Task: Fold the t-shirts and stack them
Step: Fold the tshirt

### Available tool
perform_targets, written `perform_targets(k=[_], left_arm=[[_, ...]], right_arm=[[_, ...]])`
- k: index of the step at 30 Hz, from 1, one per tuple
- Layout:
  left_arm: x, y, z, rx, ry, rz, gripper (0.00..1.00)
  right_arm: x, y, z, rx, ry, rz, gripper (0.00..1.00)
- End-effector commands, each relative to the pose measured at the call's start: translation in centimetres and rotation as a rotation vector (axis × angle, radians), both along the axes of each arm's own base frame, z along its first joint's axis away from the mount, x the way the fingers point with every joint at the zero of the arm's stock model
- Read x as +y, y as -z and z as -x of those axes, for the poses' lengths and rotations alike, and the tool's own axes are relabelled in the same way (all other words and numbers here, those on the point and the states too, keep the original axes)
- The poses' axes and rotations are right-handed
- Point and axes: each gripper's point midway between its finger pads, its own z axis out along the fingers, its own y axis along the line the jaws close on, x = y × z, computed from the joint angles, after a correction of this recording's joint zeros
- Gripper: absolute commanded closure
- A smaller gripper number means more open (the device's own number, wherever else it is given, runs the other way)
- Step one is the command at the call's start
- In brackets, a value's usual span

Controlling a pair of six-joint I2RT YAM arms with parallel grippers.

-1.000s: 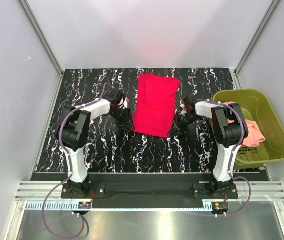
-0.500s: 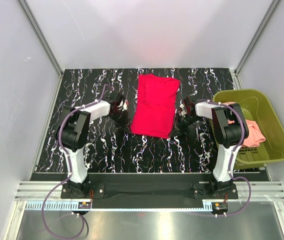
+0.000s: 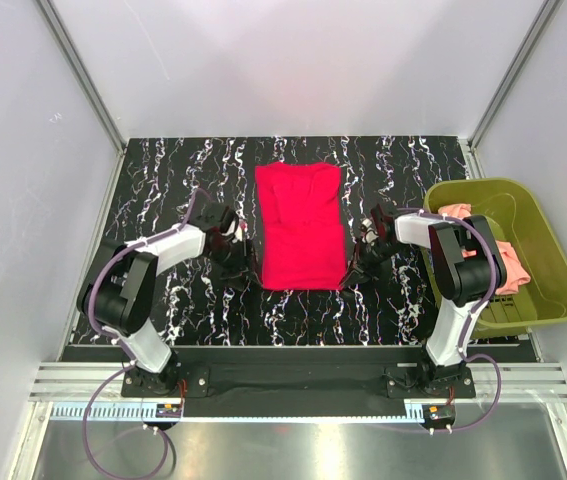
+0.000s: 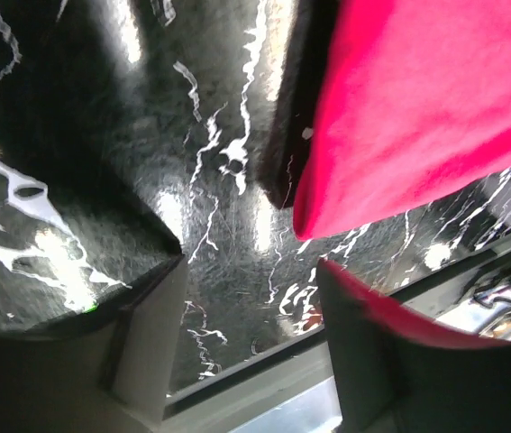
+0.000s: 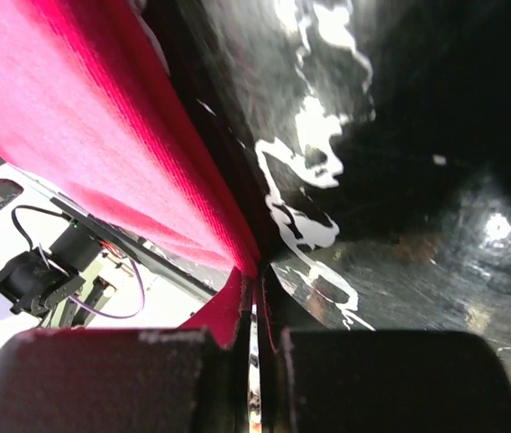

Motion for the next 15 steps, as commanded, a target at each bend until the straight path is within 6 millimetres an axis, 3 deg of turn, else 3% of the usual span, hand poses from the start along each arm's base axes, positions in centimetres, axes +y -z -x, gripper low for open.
perform_targets(k=[1,9,15], left_arm=[[-0.6,-0.8,-0.7,-0.033,-0.02,0.043,0.32],[-2.3,-0.3,-1.3,0.018,-0.054,0.058,0.31],[-4.0,0.6,-1.0,0.059,-0.058,0.083,0.36]], right_arm=[[-0.4,-0.3,0.1,-0.046,-0.01,0.019,1.0],[-0.1,-0.4,-0.1,-0.052,-0.007,0.007,1.0],[0.0,-0.7,-0.6,-0.055,-0.006,0.003,1.0]])
